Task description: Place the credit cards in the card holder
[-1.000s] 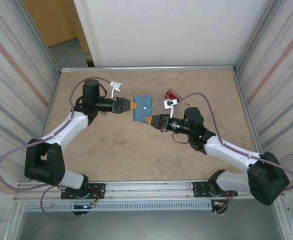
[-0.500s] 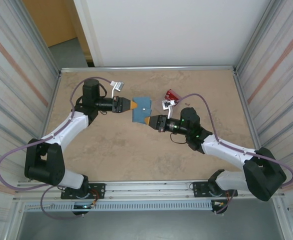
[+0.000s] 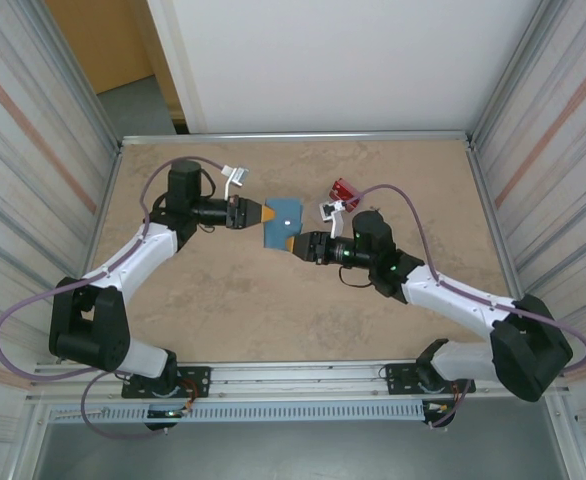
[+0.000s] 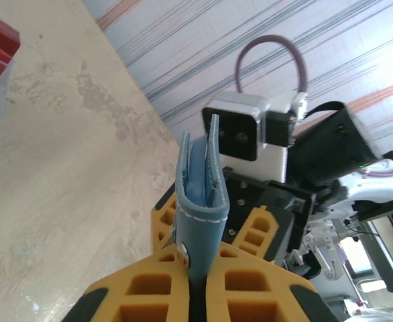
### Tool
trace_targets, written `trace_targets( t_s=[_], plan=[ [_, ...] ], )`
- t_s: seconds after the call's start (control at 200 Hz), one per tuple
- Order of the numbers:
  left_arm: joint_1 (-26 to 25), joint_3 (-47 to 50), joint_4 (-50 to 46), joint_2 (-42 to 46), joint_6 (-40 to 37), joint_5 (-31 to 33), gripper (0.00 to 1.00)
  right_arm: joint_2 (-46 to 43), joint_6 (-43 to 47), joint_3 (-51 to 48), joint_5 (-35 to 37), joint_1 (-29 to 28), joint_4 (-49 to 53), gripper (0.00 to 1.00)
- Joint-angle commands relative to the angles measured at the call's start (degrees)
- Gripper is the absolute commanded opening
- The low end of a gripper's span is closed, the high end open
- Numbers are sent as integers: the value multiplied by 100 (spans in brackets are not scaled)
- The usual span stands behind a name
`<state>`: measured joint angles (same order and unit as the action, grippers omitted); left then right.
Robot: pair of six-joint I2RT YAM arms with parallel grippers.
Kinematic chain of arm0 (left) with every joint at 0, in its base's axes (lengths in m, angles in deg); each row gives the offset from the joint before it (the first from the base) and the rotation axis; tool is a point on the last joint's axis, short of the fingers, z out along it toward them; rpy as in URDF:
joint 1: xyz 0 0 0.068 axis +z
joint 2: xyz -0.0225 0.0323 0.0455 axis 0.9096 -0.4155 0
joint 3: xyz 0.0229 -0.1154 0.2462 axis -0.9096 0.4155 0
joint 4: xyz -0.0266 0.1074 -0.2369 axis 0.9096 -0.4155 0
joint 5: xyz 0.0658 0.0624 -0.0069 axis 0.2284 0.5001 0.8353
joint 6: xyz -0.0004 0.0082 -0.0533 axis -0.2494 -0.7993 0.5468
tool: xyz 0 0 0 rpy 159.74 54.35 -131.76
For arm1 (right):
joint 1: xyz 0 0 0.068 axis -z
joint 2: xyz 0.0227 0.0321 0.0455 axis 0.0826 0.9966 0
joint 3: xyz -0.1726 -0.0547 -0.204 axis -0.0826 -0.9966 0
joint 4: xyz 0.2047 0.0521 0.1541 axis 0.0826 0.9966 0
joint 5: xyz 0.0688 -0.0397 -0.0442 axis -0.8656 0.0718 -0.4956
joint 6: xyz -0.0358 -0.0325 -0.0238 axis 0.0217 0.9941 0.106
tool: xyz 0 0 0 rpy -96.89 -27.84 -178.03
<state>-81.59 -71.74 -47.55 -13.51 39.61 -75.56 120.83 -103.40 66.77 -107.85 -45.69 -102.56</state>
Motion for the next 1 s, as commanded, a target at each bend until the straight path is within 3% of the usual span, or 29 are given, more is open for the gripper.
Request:
trace_targets(
  t_s=[0.0,0.16,0.381,0.586,0.992],
  plan=[
    [15,-263,-1029,37,-973,553,0,-495,518,486,977,-55,1894,48],
    [-9,-195,-1452,33,-1442,1505,0,-666,404,1137,2522,-392,3544,52],
    [-194,-303,-2031,-88,-1826,2932,0,307,-148,2408,3477,-854,4919,51],
    [-332,-259,-1975,-175,-1759,3012,0,912,-800,2646,3216,-901,4501,50],
    [-433,-148,-1698,-205,-1465,2822,0,1778,-1114,2909,2640,-845,3875,44]
  ],
)
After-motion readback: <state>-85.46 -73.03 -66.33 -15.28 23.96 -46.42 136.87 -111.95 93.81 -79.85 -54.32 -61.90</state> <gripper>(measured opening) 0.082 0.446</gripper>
